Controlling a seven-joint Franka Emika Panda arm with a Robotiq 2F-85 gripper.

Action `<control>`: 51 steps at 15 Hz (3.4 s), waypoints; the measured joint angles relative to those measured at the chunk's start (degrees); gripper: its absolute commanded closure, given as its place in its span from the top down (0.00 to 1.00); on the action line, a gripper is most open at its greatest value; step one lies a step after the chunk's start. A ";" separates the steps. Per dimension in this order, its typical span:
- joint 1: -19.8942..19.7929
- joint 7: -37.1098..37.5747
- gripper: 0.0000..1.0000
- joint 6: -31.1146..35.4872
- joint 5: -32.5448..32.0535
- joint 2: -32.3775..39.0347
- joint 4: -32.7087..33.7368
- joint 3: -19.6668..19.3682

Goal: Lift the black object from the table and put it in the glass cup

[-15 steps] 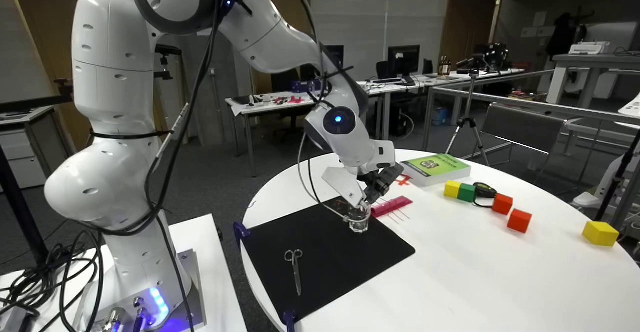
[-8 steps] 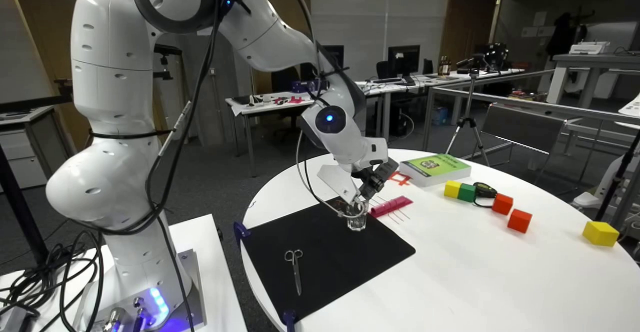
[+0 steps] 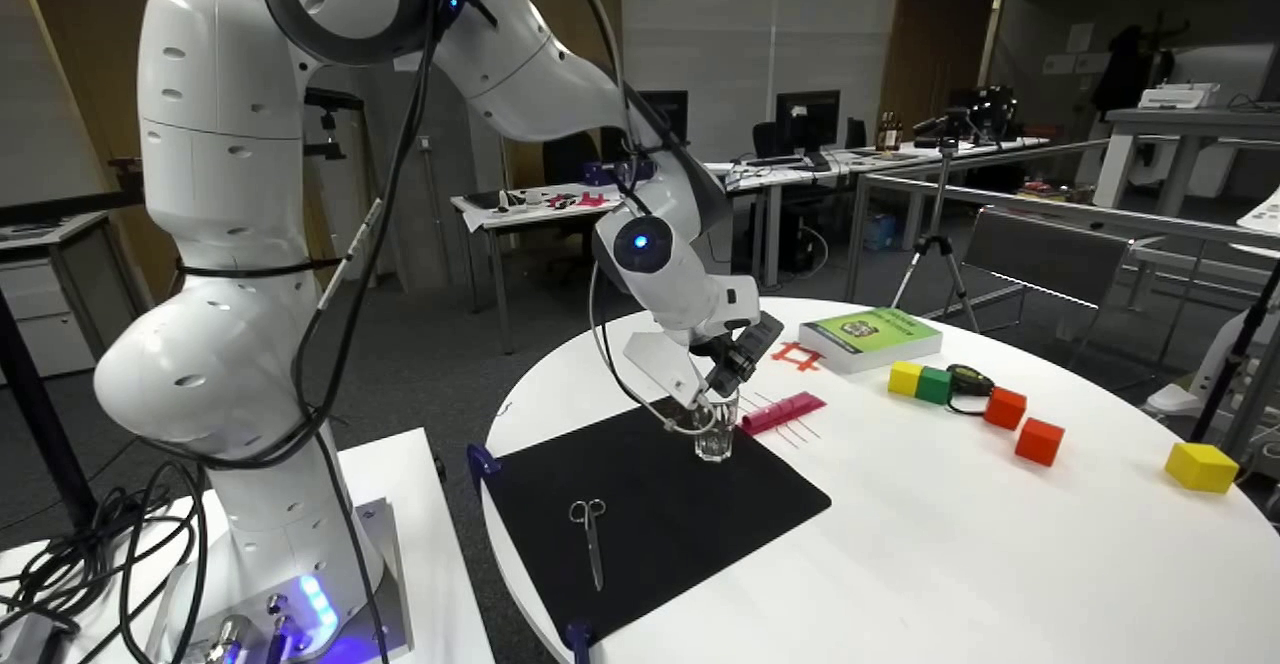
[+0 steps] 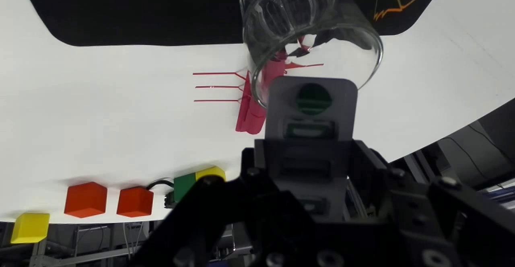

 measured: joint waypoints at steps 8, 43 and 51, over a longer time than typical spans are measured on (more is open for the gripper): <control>0.61 -5.02 0.30 -0.13 3.87 0.05 -0.69 0.00; 0.63 -21.25 1.00 5.30 18.00 -2.05 -0.67 -1.29; 2.90 10.25 1.00 12.80 2.13 -3.62 -0.87 3.36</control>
